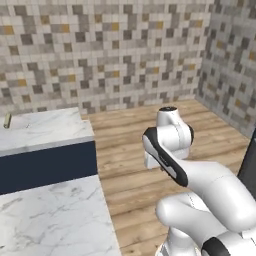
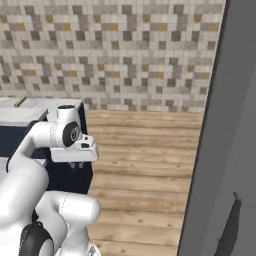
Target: Retrieve the butter from the fridge and place it on a plate on the dining table. Then retrieve the butter knife by the fridge and place it near the plate.
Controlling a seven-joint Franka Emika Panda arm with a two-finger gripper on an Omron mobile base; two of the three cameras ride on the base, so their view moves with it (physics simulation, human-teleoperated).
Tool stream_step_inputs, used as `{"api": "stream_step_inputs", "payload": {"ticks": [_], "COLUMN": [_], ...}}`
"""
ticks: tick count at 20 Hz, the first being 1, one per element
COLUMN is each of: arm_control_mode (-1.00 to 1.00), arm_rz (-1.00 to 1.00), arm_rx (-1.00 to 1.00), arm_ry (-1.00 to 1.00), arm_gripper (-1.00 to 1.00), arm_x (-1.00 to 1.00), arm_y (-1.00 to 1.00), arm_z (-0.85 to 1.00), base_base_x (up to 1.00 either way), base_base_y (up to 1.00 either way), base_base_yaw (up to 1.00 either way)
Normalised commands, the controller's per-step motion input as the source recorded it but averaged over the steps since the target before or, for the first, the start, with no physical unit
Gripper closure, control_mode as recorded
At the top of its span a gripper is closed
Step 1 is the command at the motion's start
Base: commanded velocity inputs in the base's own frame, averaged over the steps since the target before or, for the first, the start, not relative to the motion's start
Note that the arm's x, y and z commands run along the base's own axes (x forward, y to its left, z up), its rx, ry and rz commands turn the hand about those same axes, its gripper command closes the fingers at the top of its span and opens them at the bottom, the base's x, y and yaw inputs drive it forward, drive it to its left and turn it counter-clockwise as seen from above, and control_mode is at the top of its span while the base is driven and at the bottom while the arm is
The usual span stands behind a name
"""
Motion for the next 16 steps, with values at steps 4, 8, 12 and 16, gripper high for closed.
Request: {"api": "stream_step_inputs", "payload": {"ticks": [4,8,12,16], "arm_control_mode": [1.0,1.0,1.0,1.0], "arm_rz": [0.0,0.0,0.0,0.0], "arm_rx": [0.0,0.0,0.0,0.0], "arm_ry": [0.0,0.0,0.0,0.0], "arm_gripper": [1.0,1.0,1.0,1.0], "arm_x": [0.0,0.0,0.0,0.0], "arm_y": [0.0,0.0,0.0,0.0], "arm_z": [0.0,0.0,0.0,0.0], "base_base_x": [1.0,1.0,1.0,1.0], "base_base_y": [0.23,0.24,0.29,0.47], "base_base_yaw": [0.0,-0.01,-0.03,-0.07]}}
